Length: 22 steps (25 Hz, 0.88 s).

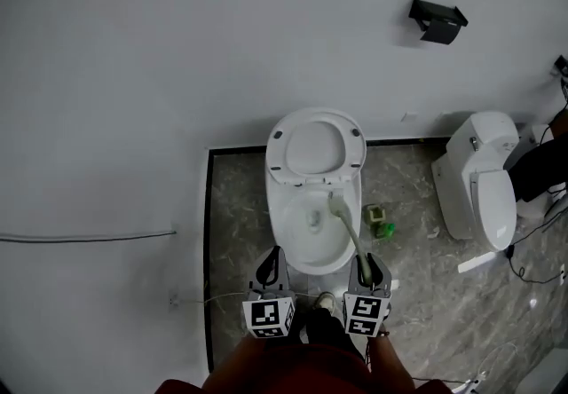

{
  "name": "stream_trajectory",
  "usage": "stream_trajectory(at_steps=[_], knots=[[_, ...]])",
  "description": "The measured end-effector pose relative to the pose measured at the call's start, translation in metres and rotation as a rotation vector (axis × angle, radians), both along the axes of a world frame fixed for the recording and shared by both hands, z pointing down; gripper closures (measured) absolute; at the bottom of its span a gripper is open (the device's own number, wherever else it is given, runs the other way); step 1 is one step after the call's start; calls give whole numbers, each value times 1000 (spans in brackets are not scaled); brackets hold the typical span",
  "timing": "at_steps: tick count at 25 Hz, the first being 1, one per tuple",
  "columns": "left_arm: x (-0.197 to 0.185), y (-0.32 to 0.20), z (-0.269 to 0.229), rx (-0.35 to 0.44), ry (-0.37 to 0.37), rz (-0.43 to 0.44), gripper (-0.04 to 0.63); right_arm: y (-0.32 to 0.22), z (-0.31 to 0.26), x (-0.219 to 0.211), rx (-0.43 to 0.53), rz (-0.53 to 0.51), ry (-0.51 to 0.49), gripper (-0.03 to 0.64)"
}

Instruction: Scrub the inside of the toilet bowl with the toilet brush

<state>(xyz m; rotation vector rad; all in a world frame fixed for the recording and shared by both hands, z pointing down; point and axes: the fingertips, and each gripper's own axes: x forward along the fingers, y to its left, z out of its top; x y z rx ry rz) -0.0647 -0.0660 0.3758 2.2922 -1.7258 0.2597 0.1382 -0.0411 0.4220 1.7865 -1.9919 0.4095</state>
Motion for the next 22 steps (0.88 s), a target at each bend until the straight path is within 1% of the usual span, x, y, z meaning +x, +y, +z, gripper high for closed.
stream_trajectory(at_steps=[4,9,12,13,15,18,22], knots=[[0,-5,-53,51,10,18,591,-8,-63,9,109,23,2,502],[-5,-14,-120,153,20,23,591,-22,-150,20,283,56,6,502],[-7,-22,-159,197,36,32,591,-30,-201,25,393,63,10,502],[-7,-24,-172,213,34,38,591,-32,-218,27,430,65,10,502],[-5,-27,-198,260,8,55,591,-35,-249,28,496,67,16,502],[-2,-33,-231,332,-26,79,591,-42,-282,26,581,50,66,502],[-8,-36,-258,388,-19,80,591,-45,-310,19,661,43,125,502]])
